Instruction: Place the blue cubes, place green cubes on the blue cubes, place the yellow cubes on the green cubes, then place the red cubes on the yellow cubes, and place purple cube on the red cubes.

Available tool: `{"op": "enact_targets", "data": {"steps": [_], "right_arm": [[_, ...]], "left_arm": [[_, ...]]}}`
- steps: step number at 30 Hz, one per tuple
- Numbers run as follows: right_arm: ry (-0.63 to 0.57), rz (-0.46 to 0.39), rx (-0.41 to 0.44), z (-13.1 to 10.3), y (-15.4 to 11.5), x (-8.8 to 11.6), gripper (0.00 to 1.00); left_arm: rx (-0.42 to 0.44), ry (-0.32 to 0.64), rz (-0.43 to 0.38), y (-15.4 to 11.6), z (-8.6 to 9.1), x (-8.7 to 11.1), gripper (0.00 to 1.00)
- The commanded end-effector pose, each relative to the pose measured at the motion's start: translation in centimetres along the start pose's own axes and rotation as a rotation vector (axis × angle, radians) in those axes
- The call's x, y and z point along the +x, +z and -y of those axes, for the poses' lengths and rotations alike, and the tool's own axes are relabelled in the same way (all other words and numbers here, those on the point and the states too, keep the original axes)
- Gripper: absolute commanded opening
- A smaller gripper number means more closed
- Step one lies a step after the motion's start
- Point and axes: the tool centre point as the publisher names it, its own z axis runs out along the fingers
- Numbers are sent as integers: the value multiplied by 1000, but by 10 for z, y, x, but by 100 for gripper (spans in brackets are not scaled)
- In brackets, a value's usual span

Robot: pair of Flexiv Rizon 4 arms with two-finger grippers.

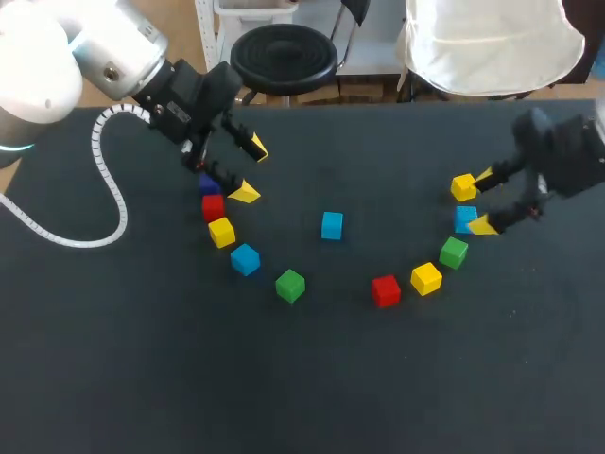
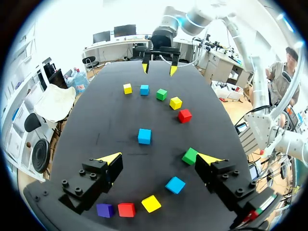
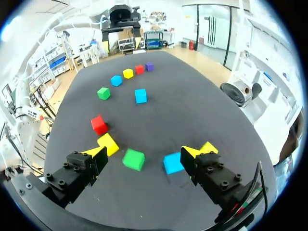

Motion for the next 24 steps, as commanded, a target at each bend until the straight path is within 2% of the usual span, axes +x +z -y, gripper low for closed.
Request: {"op": "enact_targets", "data": {"steps": [1,6,12,17,19,24], "right_arm": [[-45,90,-25,2,-17,14,100],[-108,146,-84,15,-22,29,100],[-159,147,-89,27,-15,35,100],[-138,145,-103,37,-4,37,100],[-113,114,-114,37,0,35,100],[-113,114,-114,37,0,35,100]], "left_arm": [[2,0,-3,0,-1,0,100],[2,0,-3,0,-1,0,100],[2,0,-3,0,-1,0,100],[2,0,-3,0,-1,0,100],[2,0,-3,0,-1,0,100],[2,0,-3,0,-1,0,100]]}}
